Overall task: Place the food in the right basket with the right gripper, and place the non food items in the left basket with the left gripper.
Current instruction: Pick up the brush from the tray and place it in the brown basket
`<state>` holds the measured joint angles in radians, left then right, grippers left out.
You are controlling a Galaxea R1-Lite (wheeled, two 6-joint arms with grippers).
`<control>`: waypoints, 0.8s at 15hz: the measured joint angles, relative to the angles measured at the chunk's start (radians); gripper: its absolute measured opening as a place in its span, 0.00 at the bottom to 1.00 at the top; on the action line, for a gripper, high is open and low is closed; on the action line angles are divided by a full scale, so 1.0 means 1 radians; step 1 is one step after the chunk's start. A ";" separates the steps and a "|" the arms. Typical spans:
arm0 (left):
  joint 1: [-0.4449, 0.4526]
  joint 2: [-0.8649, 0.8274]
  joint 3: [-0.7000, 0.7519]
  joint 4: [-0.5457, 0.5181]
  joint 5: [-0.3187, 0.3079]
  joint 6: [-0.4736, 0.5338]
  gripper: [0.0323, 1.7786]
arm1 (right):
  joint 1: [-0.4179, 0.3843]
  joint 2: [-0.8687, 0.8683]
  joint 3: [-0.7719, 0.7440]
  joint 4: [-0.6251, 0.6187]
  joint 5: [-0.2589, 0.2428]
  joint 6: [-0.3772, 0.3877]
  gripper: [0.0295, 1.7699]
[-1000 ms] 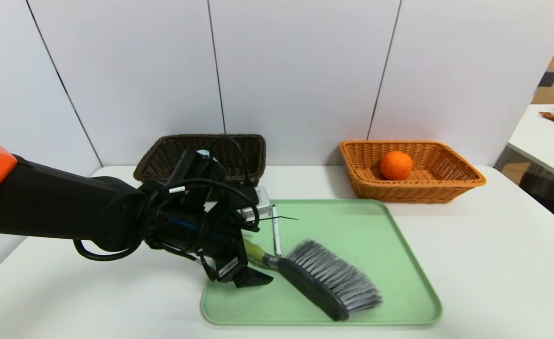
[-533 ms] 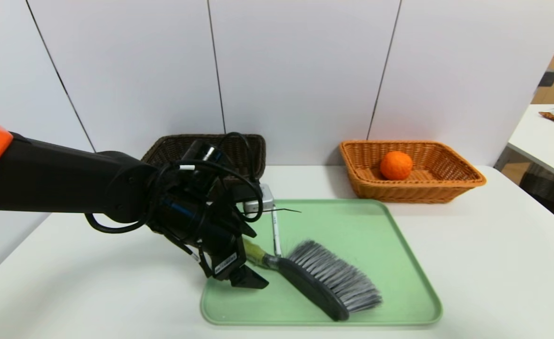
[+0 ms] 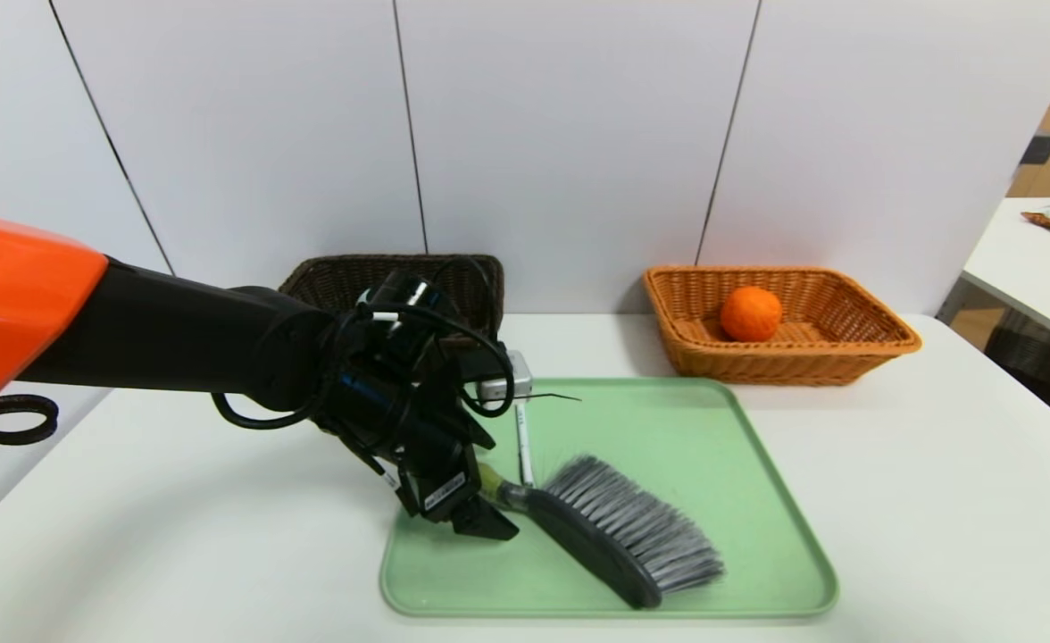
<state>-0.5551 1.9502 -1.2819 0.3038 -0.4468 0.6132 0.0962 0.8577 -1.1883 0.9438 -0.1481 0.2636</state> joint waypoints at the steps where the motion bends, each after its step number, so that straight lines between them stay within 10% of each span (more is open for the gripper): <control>1: 0.000 0.002 0.000 0.001 0.000 0.003 0.95 | -0.001 0.000 0.000 0.000 0.000 0.000 0.96; 12: 0.000 -0.002 0.004 0.013 0.000 0.004 0.95 | -0.003 0.003 0.011 -0.001 0.000 -0.001 0.96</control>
<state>-0.5547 1.9479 -1.2781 0.3170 -0.4472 0.6177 0.0932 0.8606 -1.1777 0.9428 -0.1477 0.2630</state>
